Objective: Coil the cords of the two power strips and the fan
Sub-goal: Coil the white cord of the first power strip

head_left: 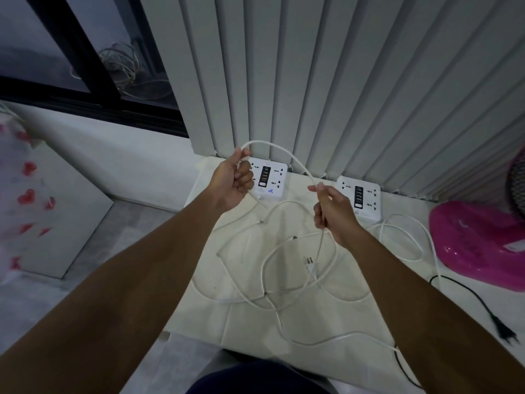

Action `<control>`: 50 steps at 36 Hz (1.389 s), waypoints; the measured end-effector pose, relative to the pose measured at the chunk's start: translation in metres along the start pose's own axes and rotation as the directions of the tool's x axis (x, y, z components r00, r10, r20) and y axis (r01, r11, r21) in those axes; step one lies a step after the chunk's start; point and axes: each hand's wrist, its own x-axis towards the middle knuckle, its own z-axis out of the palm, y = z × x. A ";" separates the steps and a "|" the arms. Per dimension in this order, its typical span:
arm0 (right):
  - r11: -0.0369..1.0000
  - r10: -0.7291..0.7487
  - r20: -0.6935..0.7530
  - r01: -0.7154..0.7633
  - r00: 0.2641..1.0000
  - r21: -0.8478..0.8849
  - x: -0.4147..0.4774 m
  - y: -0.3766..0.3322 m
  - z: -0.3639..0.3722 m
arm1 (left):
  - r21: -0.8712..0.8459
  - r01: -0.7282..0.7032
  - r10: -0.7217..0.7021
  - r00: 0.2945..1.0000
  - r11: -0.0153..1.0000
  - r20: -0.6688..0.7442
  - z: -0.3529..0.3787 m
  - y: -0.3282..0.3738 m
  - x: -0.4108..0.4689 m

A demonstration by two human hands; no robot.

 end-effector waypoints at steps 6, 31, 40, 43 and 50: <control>0.961 0.247 0.262 -0.202 0.933 -0.186 -0.020 0.054 0.007 | -0.134 -0.082 0.079 0.996 0.988 -0.031 0.006 0.018 0.005; 0.578 -0.167 0.528 0.517 0.832 -0.631 -0.027 -0.080 0.026 | 0.887 -0.238 0.155 0.969 0.396 0.191 0.009 -0.025 0.000; 0.666 -0.229 0.379 0.428 0.897 -0.611 0.003 -0.088 -0.016 | 0.714 0.025 -0.070 0.997 0.699 0.035 -0.007 -0.018 0.001; 0.636 -0.274 0.344 0.437 0.898 -0.636 0.005 -0.085 -0.014 | 0.763 0.002 -0.106 0.991 0.647 0.087 -0.009 -0.018 0.001; 0.504 -0.340 0.330 0.467 0.881 -0.726 0.004 -0.081 0.017 | 0.821 -0.021 -0.182 0.971 0.571 0.152 0.008 -0.026 0.000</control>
